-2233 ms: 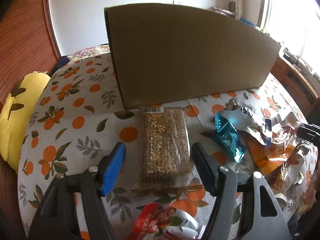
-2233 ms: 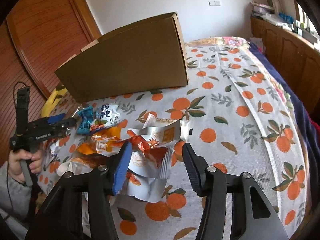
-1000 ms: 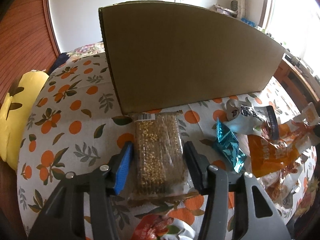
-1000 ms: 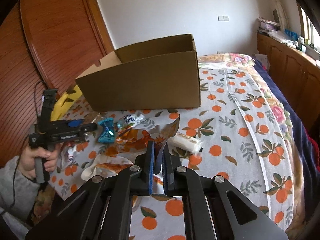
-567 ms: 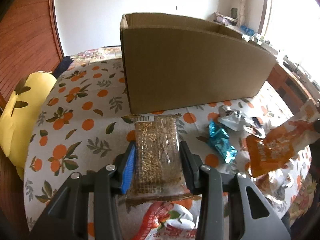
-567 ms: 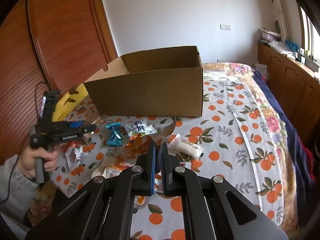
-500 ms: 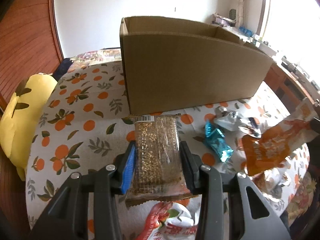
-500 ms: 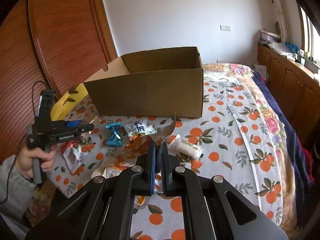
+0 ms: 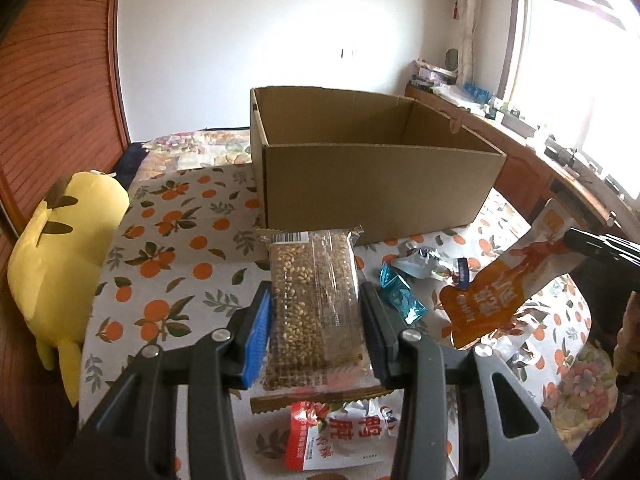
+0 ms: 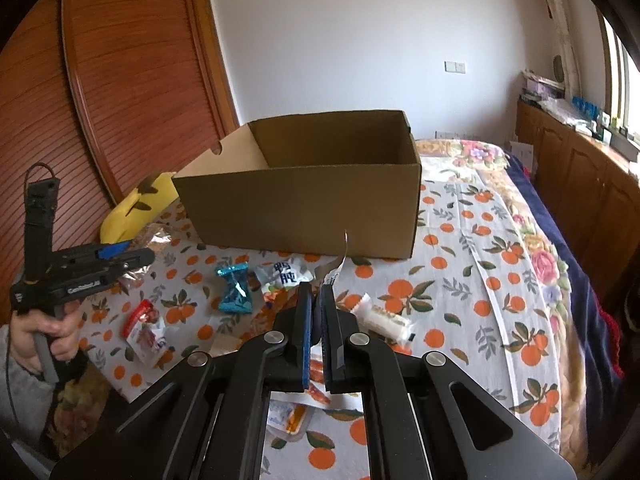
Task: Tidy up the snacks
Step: 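Carry the grain bar and orange strip pack into the box and release both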
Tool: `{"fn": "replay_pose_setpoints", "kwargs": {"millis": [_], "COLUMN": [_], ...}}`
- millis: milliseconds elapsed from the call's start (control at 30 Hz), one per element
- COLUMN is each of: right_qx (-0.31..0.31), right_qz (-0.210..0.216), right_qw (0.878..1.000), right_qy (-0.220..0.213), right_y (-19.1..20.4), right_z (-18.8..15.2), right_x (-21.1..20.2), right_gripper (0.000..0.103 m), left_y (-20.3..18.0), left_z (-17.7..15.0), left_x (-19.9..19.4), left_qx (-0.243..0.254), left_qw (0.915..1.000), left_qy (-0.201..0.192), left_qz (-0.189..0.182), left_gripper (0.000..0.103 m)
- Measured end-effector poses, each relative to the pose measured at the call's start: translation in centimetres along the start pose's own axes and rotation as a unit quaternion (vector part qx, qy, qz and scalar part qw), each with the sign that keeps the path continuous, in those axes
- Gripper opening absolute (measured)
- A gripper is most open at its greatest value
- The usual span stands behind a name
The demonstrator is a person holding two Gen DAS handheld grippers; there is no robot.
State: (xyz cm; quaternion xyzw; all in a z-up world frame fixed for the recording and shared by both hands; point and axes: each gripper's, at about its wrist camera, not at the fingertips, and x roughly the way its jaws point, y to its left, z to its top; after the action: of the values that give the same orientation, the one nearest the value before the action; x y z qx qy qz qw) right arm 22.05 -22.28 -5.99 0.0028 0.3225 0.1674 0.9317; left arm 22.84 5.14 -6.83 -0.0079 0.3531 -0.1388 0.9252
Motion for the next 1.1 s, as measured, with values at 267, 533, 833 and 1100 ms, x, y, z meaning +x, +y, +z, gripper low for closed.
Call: {"fn": "replay_pose_setpoints", "kwargs": {"millis": [267,533,833,1100], "right_qx": [-0.016,-0.03,-0.051,-0.057], "right_qz": [-0.006,-0.012,-0.019,-0.02], "right_qw": [1.0,0.999,0.998,0.998], "right_qy": [-0.005,-0.008,-0.011,-0.017], "right_y": [1.2,2.0,2.8,3.1], "right_z": [0.8,1.0,1.8,2.4], "right_x": [-0.2,-0.6,-0.8,-0.9], "right_gripper": [0.001,0.001,0.0,0.0], "left_y": [0.2,-0.1,-0.3,-0.5], "left_z": [-0.5,-0.1,-0.3,-0.3], "left_x": [-1.5,-2.5,-3.6,-4.4], "left_qx": [-0.002,0.002,0.0,0.005], "left_qw": [0.9999,0.9998,0.9996,0.9996], "left_qy": [-0.009,-0.018,-0.024,-0.026], "left_qz": [-0.005,-0.011,-0.013,-0.009], "left_gripper": [0.041,0.041,0.041,0.041]}}
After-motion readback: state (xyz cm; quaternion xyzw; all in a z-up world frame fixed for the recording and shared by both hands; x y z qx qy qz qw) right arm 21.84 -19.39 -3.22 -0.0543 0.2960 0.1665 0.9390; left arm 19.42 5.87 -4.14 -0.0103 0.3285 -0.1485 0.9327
